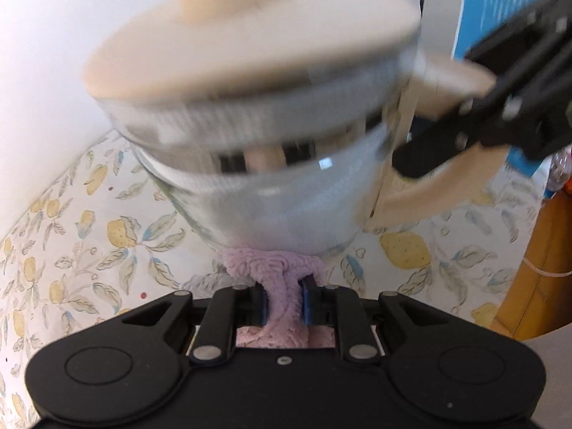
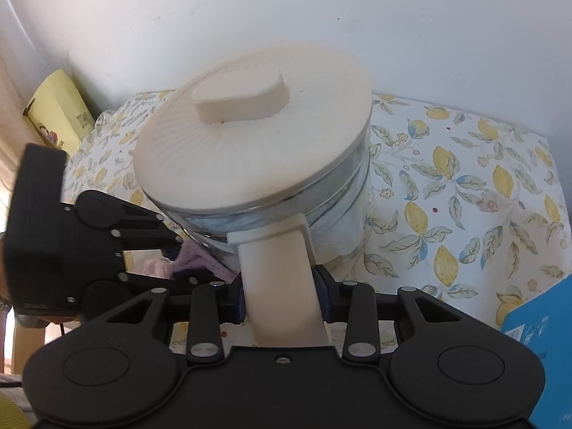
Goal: Clean container
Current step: 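Rub the pink cloth along the jar's glass side with the left gripper, then wipe the glass below the cream handle with the pink cloth in the left gripper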
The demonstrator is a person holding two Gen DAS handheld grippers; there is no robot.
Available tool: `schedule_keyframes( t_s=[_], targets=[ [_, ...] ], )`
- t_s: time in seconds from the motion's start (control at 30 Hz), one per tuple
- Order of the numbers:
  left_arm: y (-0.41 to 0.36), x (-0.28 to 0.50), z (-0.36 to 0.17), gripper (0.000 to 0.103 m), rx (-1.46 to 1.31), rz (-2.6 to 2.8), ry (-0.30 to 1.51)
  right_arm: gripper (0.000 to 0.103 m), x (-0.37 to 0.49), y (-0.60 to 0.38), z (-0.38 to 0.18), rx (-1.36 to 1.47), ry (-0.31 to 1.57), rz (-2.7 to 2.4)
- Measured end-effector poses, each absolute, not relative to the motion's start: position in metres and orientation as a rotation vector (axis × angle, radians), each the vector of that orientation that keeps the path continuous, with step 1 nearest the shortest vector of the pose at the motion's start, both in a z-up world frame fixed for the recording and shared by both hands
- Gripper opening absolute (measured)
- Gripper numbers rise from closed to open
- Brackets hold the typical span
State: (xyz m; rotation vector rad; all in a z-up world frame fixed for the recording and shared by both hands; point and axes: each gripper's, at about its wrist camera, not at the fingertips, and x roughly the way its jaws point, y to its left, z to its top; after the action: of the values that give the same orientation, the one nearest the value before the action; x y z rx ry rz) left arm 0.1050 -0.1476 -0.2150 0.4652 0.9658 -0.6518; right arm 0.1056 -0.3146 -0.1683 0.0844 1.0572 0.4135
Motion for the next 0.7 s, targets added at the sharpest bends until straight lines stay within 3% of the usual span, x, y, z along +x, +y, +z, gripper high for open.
schedule_keyframes(
  t_s=[0.7],
  targets=[
    [-0.145,0.098,-0.145,0.016,0.424,-0.689,0.885,0.041,0.091,-0.317,-0.170,0.177,1.000,0.414]
  ],
)
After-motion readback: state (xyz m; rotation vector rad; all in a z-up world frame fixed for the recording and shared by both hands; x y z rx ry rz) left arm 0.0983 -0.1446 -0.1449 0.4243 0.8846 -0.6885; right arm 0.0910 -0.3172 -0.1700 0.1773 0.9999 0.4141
